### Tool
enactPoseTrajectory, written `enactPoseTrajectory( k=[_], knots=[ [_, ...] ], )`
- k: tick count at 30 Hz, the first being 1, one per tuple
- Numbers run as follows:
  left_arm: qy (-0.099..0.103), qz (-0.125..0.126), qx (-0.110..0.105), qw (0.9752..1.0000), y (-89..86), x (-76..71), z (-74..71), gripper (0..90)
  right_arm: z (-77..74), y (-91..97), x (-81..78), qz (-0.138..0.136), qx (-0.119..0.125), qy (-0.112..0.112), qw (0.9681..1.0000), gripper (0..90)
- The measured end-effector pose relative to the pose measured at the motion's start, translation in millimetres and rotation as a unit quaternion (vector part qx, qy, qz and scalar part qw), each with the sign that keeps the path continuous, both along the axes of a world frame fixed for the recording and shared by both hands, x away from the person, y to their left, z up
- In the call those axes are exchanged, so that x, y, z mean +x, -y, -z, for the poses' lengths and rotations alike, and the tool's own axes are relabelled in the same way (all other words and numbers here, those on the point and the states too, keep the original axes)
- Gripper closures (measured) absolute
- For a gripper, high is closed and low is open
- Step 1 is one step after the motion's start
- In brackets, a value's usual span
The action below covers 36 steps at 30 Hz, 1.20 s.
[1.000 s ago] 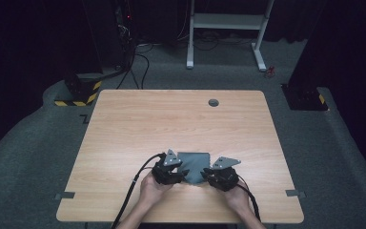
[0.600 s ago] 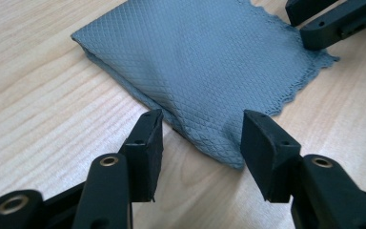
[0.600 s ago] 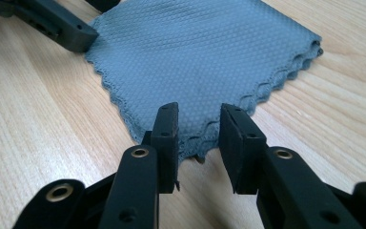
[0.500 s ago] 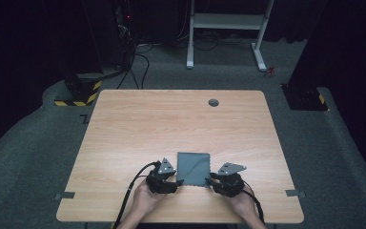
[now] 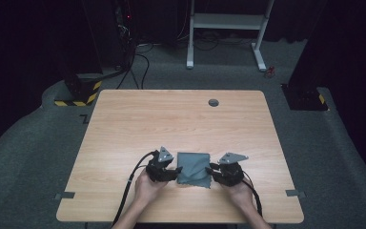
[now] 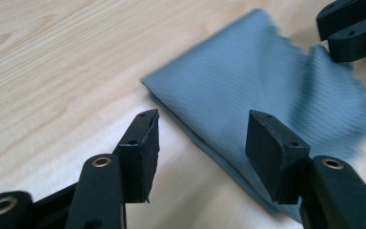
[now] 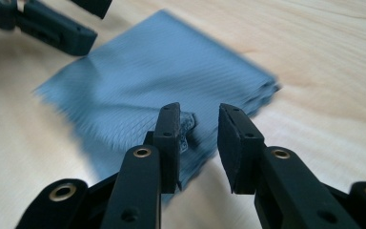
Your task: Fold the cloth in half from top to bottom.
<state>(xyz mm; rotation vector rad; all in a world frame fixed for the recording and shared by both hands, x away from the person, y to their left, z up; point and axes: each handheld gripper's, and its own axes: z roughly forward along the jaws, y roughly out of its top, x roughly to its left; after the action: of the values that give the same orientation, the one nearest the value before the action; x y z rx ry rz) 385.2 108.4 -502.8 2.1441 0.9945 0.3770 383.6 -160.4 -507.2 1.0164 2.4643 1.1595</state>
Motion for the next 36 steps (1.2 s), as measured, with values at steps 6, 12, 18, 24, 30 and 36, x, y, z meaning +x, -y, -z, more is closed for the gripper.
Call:
enactPoseTrajectory(
  k=[6,12,18,24,30,36],
  knots=[
    [-0.005,-0.011,-0.011,0.9999,4.4,15.4,-4.6,44.9,-12.5,-5.1,6.9,-0.012,0.03,-0.009,0.9994,68.4],
    [-0.012,-0.021,0.012,0.9996,8.0,30.8,2.3,44.7,-6.3,-7.3,3.3,-0.015,0.007,-0.028,0.9995,69.1],
    [-0.007,-0.034,0.012,0.9993,4.8,43.6,3.8,45.4,0.6,11.1,-14.0,-0.011,-0.049,-0.02,0.9985,68.6],
    [-0.012,-0.039,0.005,0.9992,7.1,54.3,7.3,46.2,-7.3,24.8,-5.6,0.021,-0.009,-0.016,0.9996,67.1],
    [-0.015,-0.027,0.011,0.9995,7.5,55.3,11.7,52.1,-1.0,4.5,35.8,0.056,0.014,-0.03,0.9979,65.1],
    [-0.015,-0.009,0.01,0.9998,7.0,55.6,11.8,59.2,7.8,-7.7,58.7,0.059,-0.006,-0.055,0.9967,61.2]
  ],
)
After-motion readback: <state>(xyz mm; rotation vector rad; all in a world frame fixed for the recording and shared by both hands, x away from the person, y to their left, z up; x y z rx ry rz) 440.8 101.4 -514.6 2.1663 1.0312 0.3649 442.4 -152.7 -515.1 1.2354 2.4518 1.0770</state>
